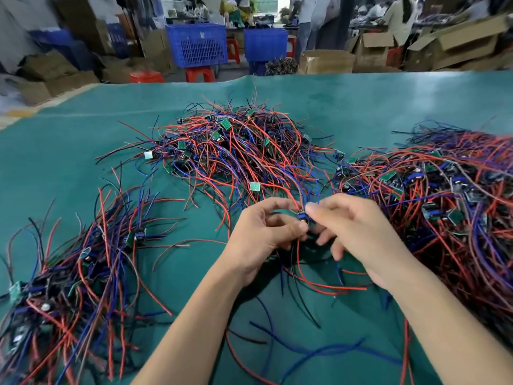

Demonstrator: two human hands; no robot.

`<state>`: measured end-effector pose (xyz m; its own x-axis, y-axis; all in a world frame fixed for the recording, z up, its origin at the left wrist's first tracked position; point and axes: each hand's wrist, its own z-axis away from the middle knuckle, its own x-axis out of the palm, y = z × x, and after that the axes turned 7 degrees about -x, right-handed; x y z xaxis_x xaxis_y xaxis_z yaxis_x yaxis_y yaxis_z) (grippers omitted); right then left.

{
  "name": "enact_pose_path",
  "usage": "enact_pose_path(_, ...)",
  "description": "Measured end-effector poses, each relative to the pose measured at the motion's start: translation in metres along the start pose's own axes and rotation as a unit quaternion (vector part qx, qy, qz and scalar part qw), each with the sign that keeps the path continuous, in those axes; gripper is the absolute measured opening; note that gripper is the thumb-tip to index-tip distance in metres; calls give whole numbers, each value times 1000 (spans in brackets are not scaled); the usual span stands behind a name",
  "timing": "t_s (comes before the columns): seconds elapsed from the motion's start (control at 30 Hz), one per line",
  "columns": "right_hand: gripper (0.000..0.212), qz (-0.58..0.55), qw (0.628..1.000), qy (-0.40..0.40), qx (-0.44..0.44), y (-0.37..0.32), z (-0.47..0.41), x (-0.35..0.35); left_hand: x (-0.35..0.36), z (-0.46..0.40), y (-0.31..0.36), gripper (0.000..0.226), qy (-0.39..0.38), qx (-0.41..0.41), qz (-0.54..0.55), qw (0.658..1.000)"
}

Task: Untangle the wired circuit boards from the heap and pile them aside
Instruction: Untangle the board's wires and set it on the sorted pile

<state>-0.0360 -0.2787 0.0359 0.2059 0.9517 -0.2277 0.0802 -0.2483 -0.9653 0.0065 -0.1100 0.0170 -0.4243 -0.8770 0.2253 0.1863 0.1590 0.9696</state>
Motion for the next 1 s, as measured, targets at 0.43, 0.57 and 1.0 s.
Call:
enact_pose_path(0.43, 52, -39, 984, 168, -43, -3, -5, -11, -1, -5, -7, 15, 166, 97, -182, 964)
enact_pose_path(0.57, 49, -111, 986, 122, 1, -5, -3, 0, 2, -1, -1, 12, 82, 93, -115, 986)
enact_pose_path(1.0, 21, -33, 992, 92, -74, 1, -1, 10, 5, 3, 3, 20, 20, 52, -100, 993)
